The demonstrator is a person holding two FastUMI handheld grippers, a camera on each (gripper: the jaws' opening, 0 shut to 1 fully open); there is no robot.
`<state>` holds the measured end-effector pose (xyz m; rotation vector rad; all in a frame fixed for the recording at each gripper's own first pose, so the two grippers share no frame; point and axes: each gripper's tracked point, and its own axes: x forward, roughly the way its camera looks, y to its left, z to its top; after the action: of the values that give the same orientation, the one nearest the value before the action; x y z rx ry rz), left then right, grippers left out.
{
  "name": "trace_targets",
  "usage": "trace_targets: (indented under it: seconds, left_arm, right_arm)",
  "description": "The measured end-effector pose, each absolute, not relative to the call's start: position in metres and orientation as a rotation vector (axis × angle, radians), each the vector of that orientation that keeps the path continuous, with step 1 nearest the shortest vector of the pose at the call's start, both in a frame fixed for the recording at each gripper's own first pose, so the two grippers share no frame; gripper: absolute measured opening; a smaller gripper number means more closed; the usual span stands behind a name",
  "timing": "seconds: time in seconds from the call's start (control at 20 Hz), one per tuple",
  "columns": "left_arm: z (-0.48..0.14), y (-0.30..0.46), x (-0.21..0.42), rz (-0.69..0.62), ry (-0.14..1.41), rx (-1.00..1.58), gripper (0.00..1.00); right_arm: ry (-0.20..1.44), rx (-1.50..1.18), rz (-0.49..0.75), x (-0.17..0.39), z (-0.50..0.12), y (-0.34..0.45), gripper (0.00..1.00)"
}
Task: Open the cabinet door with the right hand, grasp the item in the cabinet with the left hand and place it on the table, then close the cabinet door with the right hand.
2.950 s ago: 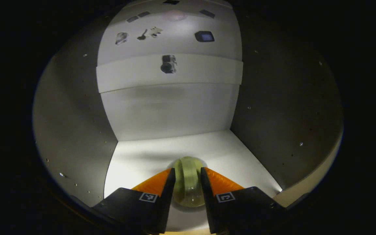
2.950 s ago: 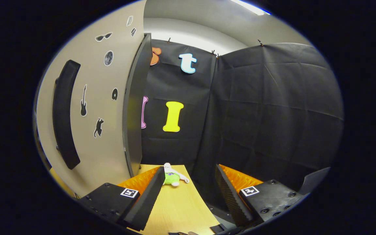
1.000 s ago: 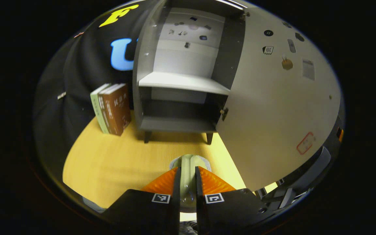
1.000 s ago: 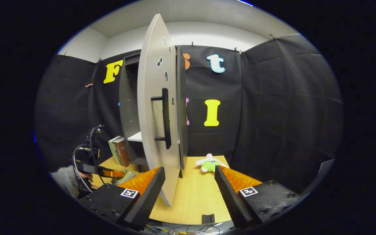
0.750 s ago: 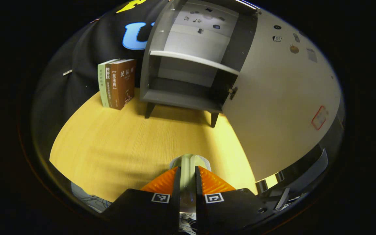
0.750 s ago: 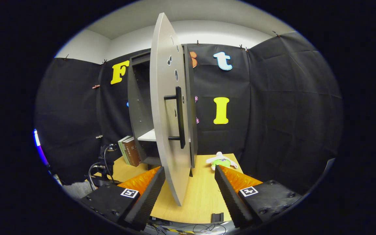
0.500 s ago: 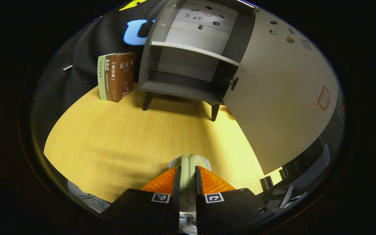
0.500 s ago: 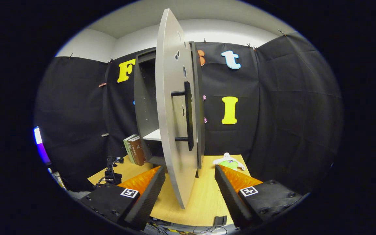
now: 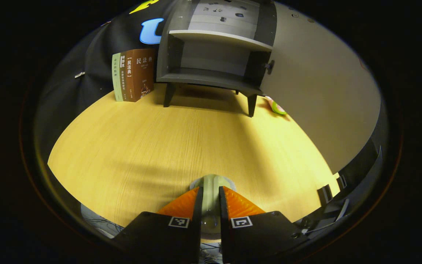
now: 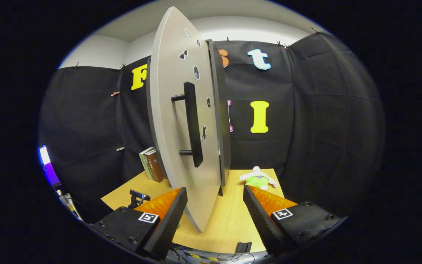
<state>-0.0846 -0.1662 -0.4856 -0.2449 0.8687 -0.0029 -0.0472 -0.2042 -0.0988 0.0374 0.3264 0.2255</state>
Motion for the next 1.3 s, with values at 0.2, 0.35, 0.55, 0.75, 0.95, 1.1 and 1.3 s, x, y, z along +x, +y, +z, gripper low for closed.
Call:
trace_targets:
  seconds: [0.2, 0.35, 0.55, 0.75, 0.95, 1.1, 1.3]
  left_arm:
    - [-0.486, -0.16, -0.076, 0.016, 0.855, -0.274, 0.32]
    - [-0.485, -0.156, -0.072, 0.019, 0.855, -0.273, 0.46]
    - [-0.442, -0.152, -0.066, -0.023, 0.777, -0.335, 0.55]
    - [-0.333, -0.117, -0.044, -0.03, 0.572, -0.306, 0.64]
    - [-0.199, -0.081, -0.027, 0.006, 0.321, -0.162, 0.82]
    - [-0.112, -0.075, -0.038, 0.023, 0.147, -0.053, 0.92]
    - [-0.057, -0.092, -0.052, 0.025, 0.049, -0.079, 0.95]
  right_arm:
    - [0.341, 0.042, 0.234, -0.041, -0.105, -0.206, 0.97]
    - [0.345, 0.04, 0.241, -0.037, -0.107, -0.207, 0.97]
    - [0.332, 0.057, 0.241, -0.033, -0.103, -0.213, 0.97]
    - [0.308, 0.113, 0.307, -0.029, -0.09, -0.202, 0.97]
    - [0.257, 0.15, 0.388, -0.022, -0.074, -0.188, 0.97]
    - [0.248, 0.169, 0.435, -0.011, -0.071, -0.181, 0.97]
    - [0.242, 0.182, 0.518, -0.003, -0.067, -0.169, 0.97]
